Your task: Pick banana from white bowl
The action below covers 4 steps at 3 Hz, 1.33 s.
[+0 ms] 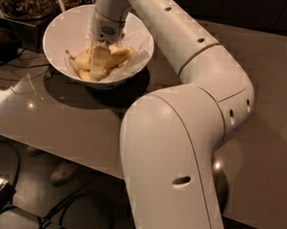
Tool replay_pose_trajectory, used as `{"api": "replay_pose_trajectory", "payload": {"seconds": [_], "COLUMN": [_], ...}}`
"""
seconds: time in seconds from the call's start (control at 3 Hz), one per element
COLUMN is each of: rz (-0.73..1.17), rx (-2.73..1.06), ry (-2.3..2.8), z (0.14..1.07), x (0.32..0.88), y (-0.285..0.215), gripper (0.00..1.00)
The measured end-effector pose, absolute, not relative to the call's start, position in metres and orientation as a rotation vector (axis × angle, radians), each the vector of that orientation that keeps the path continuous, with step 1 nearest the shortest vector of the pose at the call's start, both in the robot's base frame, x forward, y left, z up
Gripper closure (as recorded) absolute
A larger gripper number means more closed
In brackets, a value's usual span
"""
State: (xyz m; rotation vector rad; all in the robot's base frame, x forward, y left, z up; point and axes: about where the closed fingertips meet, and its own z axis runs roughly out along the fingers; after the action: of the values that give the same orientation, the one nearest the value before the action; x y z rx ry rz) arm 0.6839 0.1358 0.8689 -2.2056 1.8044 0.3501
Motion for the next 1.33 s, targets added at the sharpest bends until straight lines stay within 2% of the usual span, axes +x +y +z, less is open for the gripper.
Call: {"api": "replay_pose_trajectory", "payload": {"seconds": [0.33, 0.67, 1.33], "rz": [0.350, 0.351, 0.365], "rx": [-2.206, -2.186, -2.189], "ry": [1.804, 1.772, 1.663], "z": [0.869, 0.873, 0.924], "x": [0.684, 0.687, 0.666], "y": [0.136, 0.142, 0.144], "gripper": [0.83, 1.00, 1.00]}}
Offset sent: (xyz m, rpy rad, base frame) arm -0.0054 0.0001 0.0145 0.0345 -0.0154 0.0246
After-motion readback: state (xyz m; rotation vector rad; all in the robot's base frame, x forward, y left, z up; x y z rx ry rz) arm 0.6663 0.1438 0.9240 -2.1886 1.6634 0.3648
